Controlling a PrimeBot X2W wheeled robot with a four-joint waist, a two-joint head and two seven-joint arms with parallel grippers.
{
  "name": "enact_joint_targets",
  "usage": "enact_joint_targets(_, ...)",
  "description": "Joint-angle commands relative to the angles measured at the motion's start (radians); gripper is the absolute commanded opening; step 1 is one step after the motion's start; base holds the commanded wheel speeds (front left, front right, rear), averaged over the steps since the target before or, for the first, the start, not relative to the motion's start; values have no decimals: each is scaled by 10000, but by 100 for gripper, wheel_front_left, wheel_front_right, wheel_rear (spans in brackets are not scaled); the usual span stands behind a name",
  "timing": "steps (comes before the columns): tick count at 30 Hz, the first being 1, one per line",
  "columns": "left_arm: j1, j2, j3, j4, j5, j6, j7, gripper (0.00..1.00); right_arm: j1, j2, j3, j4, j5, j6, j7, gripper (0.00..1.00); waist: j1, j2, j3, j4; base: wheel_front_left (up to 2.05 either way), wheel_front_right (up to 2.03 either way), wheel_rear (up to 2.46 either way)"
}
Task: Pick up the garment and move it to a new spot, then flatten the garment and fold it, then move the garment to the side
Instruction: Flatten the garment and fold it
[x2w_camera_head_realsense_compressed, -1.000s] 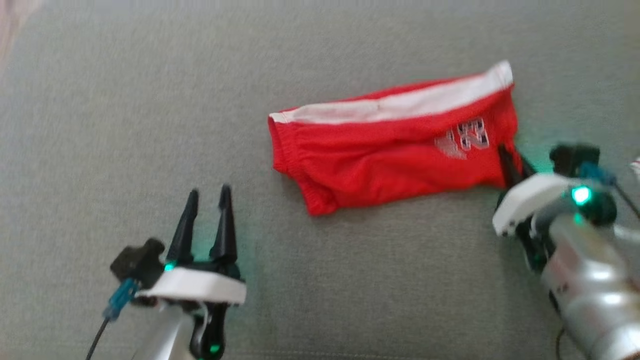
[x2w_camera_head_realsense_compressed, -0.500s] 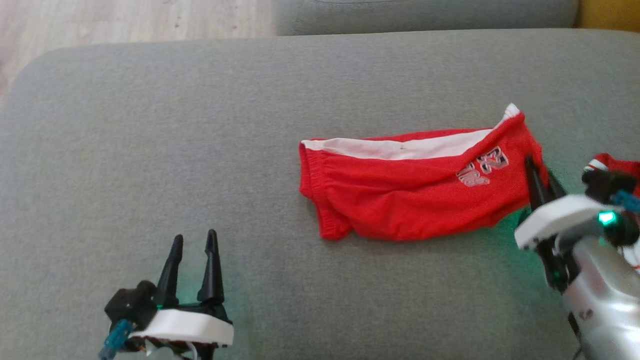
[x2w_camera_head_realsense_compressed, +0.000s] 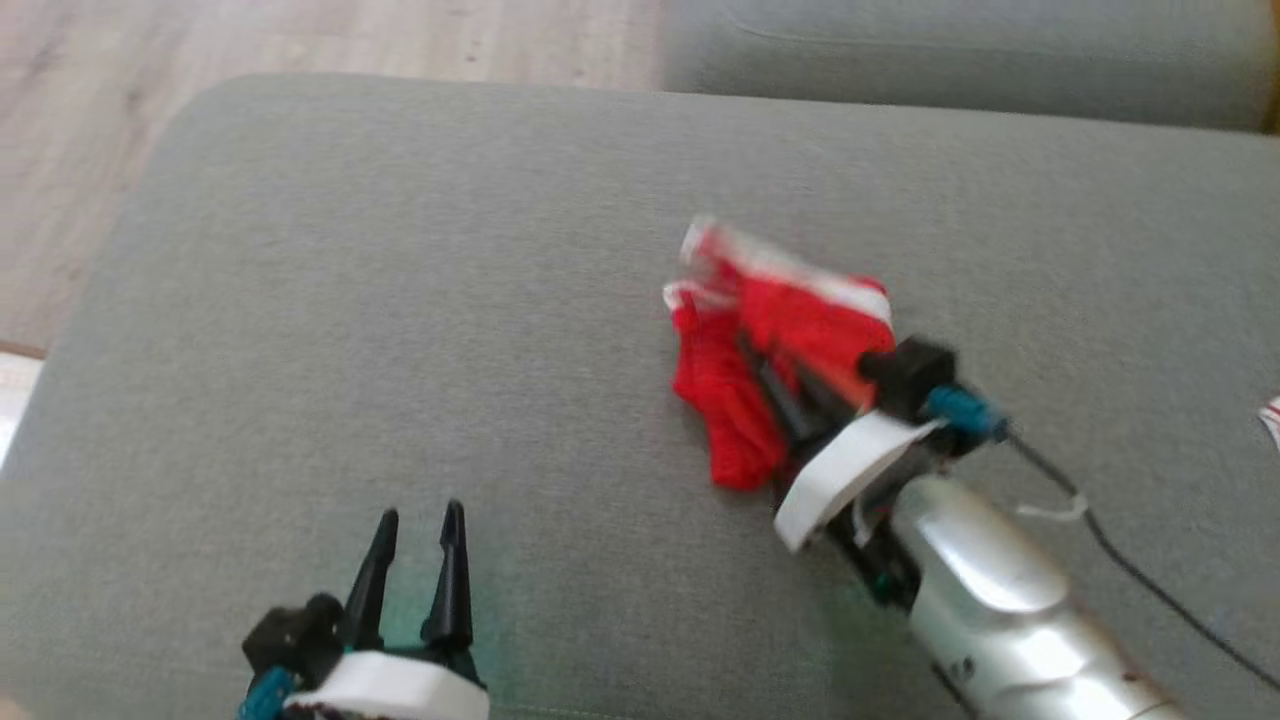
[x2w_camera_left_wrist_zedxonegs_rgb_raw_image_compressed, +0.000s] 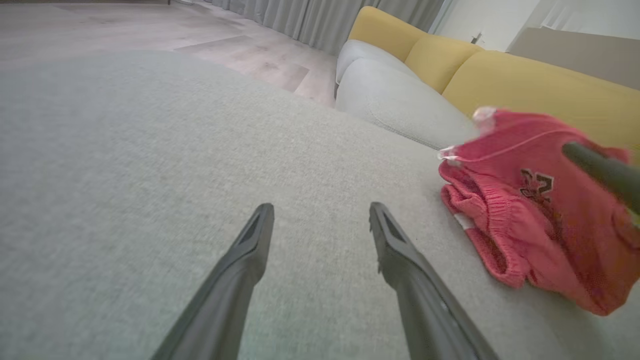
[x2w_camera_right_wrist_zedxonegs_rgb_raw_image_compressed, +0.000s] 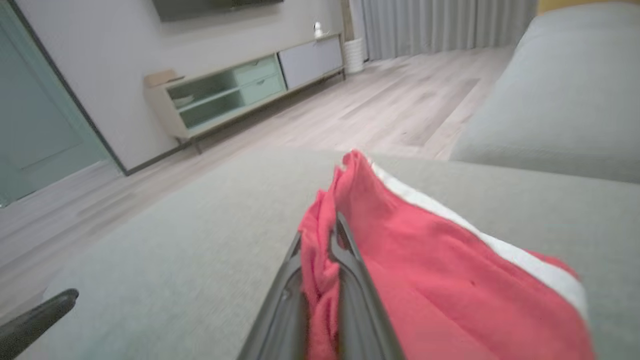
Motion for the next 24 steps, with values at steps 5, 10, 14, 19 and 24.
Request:
enact_joint_targets(5,-121,47,286,-158,135,-17,-53,100,-178,341,842,278,715,-7,-101,100,0,0,-181,264,0,0,0)
enact_joint_targets(10,-121,47,618,-262,655,49,-53,100,163,128,138,-784,333,-7,-125,100,0,0,-333,-180,0,0,0)
enact_joint_targets(14,-139,47,788,-444,1513,216,-53,100,940,-240,-1589,-1352,-684,-7,-127,100,0,0,-500,-685,0,0,0)
enact_joint_targets(19,-142,47,985,-621,2295,530,-53,100,1866,-281,-3761,-1725,-2117,-7,-128,100,0,0,-728,-1198,0,0,0)
enact_joint_targets(24,0,47,1074,-906,2945,861,-53,100,2615,-35,-4994,-1832,-2988,-7,-128,100,0,0,-845,-1565,0,0,0)
